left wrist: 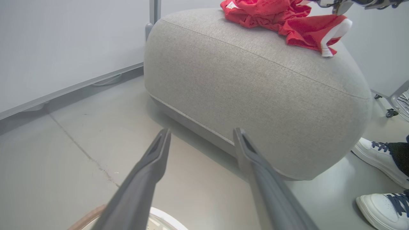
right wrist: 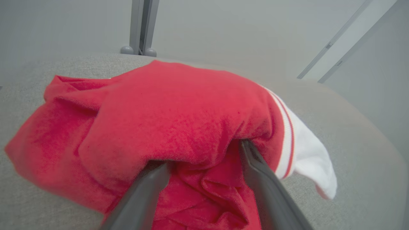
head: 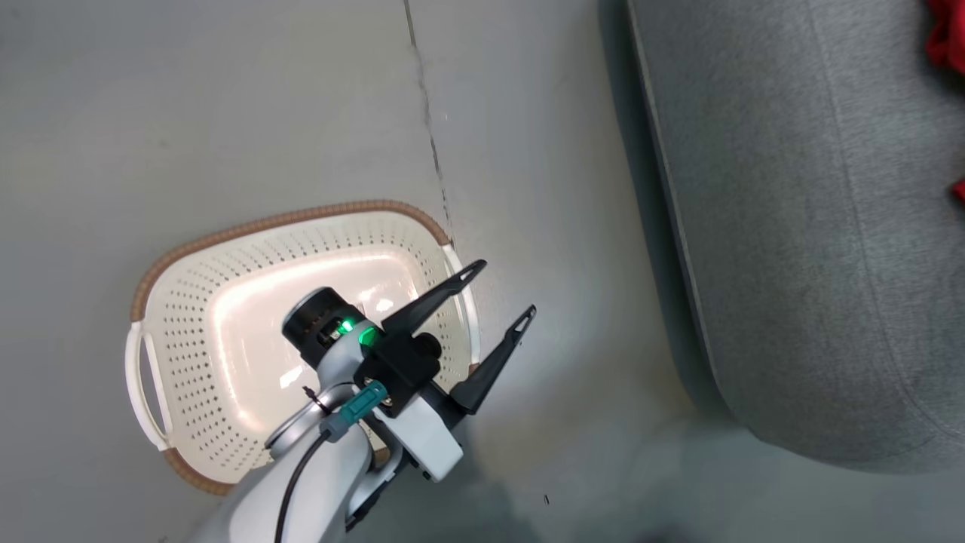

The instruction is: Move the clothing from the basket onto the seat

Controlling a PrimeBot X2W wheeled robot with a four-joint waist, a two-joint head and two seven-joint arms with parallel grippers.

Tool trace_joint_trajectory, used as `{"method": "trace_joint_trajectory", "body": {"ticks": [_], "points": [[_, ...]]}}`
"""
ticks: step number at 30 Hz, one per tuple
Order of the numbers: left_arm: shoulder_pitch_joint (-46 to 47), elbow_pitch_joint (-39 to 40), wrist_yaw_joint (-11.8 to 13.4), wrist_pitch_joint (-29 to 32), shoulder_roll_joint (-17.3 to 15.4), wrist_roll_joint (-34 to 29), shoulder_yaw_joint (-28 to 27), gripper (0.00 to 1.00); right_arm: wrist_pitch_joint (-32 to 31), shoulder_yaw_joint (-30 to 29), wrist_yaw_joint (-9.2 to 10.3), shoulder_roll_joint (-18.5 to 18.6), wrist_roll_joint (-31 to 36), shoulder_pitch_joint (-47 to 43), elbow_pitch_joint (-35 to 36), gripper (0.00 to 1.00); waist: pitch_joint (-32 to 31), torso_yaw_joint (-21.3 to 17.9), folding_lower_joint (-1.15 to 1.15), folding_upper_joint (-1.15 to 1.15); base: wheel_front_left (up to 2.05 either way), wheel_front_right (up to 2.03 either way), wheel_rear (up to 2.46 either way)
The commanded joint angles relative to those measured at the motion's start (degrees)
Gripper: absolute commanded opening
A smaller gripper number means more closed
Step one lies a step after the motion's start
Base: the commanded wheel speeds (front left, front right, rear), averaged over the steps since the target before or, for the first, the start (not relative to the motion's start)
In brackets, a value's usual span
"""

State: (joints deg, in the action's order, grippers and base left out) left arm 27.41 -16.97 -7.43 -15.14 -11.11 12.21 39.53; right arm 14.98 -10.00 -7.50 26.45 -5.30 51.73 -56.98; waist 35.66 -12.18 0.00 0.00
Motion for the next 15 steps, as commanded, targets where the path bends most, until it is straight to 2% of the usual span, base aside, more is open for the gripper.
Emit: {"method": "trace_joint_trajectory", "body": {"ticks": [1,9,15], "points": [[-0.75,-0.23,-0.06,0.02,0.57,0.29,0.14,1.00,0.16,0.59,0.01,0.47,0.40,-1.81,0.34,1.00,-2.80,-0.21,0.00,0.00,0.00,0.00,0.00],[-3.75,-1.57,-0.06,0.02,3.65,1.52,0.60,1.00,0.16,3.68,0.01,3.38,0.41,-7.78,1.66,1.00,-13.54,-0.55,0.00,0.00,0.00,0.00,0.00],[-5.85,-1.57,-0.06,0.02,5.38,2.04,-0.86,1.00,0.16,5.41,0.01,5.10,-1.08,-10.88,6.95,1.00,-19.43,-0.67,0.00,0.00,0.00,0.00,0.00]]}}
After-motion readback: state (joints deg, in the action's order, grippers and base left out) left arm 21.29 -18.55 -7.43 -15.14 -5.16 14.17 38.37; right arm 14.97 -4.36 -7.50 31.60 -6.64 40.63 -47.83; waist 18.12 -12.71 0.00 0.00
